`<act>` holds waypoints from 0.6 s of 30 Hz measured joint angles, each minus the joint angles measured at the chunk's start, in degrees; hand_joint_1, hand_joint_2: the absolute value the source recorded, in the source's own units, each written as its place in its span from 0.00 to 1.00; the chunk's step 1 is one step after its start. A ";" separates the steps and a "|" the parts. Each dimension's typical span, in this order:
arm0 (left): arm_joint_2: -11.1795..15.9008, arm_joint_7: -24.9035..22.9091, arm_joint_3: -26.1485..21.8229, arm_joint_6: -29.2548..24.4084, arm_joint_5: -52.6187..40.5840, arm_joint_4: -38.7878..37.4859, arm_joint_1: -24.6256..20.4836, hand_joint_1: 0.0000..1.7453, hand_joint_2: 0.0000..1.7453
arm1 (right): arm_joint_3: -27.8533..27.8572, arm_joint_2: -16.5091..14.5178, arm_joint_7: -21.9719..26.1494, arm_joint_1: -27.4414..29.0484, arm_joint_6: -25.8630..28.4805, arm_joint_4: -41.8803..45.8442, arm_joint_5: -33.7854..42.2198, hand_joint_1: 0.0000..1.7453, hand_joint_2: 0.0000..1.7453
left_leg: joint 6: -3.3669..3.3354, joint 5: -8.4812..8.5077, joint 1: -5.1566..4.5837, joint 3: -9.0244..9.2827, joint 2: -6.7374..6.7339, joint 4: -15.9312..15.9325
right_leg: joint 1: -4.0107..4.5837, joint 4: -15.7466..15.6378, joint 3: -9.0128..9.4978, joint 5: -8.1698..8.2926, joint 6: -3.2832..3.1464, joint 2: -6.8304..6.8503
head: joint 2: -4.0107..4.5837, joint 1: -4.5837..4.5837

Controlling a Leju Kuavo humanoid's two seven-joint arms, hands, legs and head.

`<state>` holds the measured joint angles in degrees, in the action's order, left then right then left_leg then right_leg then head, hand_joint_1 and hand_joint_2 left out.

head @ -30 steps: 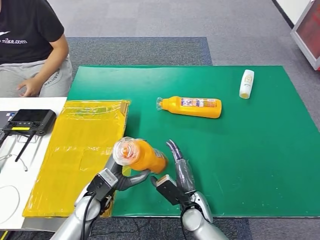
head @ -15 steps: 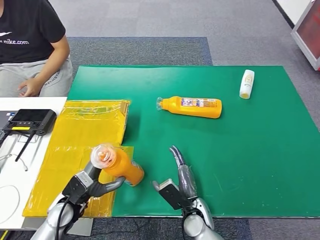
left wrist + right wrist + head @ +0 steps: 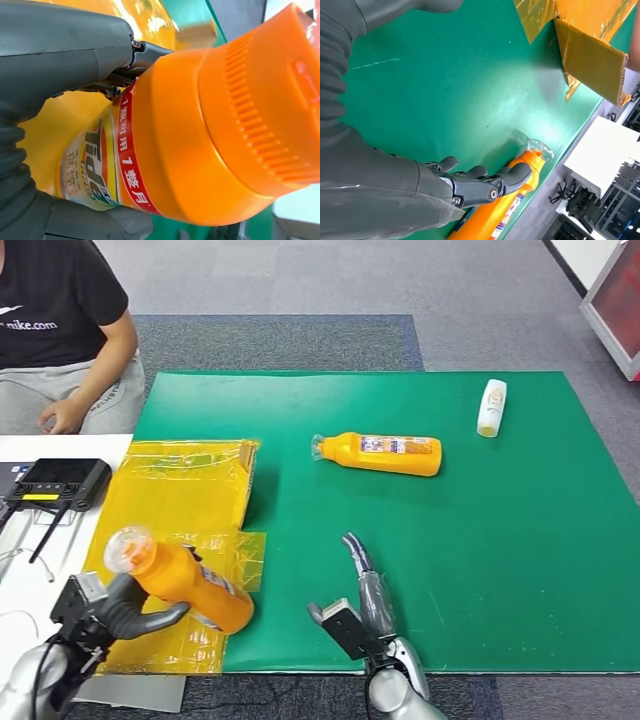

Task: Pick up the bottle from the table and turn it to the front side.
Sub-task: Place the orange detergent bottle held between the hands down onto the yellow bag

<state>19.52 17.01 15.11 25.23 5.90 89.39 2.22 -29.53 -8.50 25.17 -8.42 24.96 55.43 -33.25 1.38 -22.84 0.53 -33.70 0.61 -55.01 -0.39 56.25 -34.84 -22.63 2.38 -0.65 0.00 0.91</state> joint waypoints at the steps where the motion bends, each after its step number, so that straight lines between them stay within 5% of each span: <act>1: 1.44 -0.44 -1.02 0.61 0.44 0.44 -0.04 1.00 1.00 | 0.01 -0.04 0.18 -0.11 0.04 -0.28 0.12 0.00 1.00 | 0.03 0.01 0.02 0.00 0.00 0.00 | 0.03 0.00 -0.01 0.00 -0.03 0.00 | 0.00 -0.01; 10: 11.10 -3.59 -6.70 2.34 0.89 1.83 -3.27 1.00 1.00 | 0.02 -0.21 0.73 -0.61 0.27 -1.55 0.76 0.00 1.00 | 0.09 0.07 0.07 -0.01 0.01 0.00 | 0.11 0.01 0.01 0.04 -0.11 0.01 | 0.00 0.00; 18: 14.07 -3.99 -8.16 2.40 1.28 2.17 -6.36 1.00 1.00 | 0.02 -0.24 0.85 -0.67 0.37 -1.82 0.88 0.00 1.00 | 0.10 0.07 0.06 -0.02 0.01 -0.01 | 0.11 0.00 -0.01 0.05 -0.12 0.01 | 0.00 -0.01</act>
<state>33.59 13.03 6.95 27.63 7.17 91.56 -4.15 -29.51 -8.74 26.02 -9.09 25.33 53.61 -32.38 1.48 -22.77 0.59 -33.71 0.61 -55.02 -0.28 56.25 -34.86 -22.58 2.27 -0.64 0.00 0.90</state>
